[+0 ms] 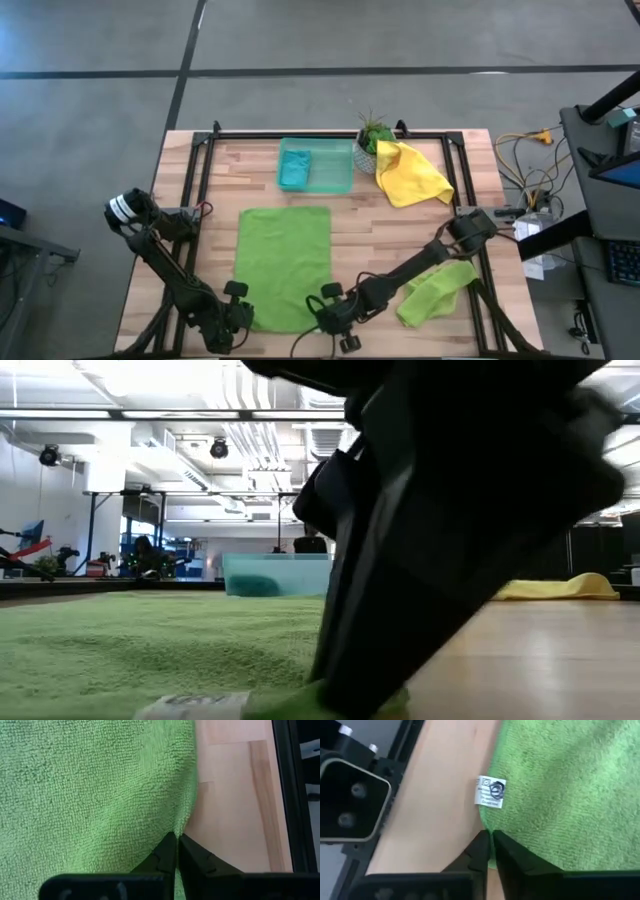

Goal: Fold microfiber towels
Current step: Fold the green microfiber towel

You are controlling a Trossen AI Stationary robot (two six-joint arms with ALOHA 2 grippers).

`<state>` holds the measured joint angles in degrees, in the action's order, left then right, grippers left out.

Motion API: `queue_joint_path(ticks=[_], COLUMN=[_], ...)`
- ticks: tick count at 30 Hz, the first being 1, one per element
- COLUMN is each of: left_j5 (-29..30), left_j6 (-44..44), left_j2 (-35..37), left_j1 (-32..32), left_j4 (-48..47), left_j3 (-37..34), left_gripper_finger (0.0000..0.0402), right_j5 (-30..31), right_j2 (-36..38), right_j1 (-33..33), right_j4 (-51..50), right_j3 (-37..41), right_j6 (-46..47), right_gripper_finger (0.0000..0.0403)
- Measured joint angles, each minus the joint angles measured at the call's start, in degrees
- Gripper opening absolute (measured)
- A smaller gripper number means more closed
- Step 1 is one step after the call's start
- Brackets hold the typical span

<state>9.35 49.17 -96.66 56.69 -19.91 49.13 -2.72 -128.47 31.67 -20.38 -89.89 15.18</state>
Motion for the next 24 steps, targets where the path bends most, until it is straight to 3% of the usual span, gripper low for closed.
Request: queue_joint_path(ticks=[6,15,21,24], left_j5=[0.89,0.94,2.24,5.89], left_j6=[-3.41,-3.43,-3.52,-3.66], left_j2=[6.28,14.2,18.31,19.46], left_j1=[-0.02,-0.09,-0.34,-0.71], left_j4=[-0.86,0.56,1.8,0.89], left_j3=[-0.29,-0.14,-0.1,-0.1], left_gripper_finger=[0.0,0.0,0.0,0.0], right_j5=[-0.68,-7.64,-7.2,-4.94], right_j2=[3.2,11.86,16.98,17.92], right_j1=[0.25,0.9,0.82,0.32], right_j4=[-4.62,-6.96,-9.89,-13.1], right_j3=[-0.58,-0.63,-0.58,-0.34], right_j6=[2.75,9.27,11.82,11.78], right_gripper_finger=[0.001,0.0009,0.0009,0.0009])
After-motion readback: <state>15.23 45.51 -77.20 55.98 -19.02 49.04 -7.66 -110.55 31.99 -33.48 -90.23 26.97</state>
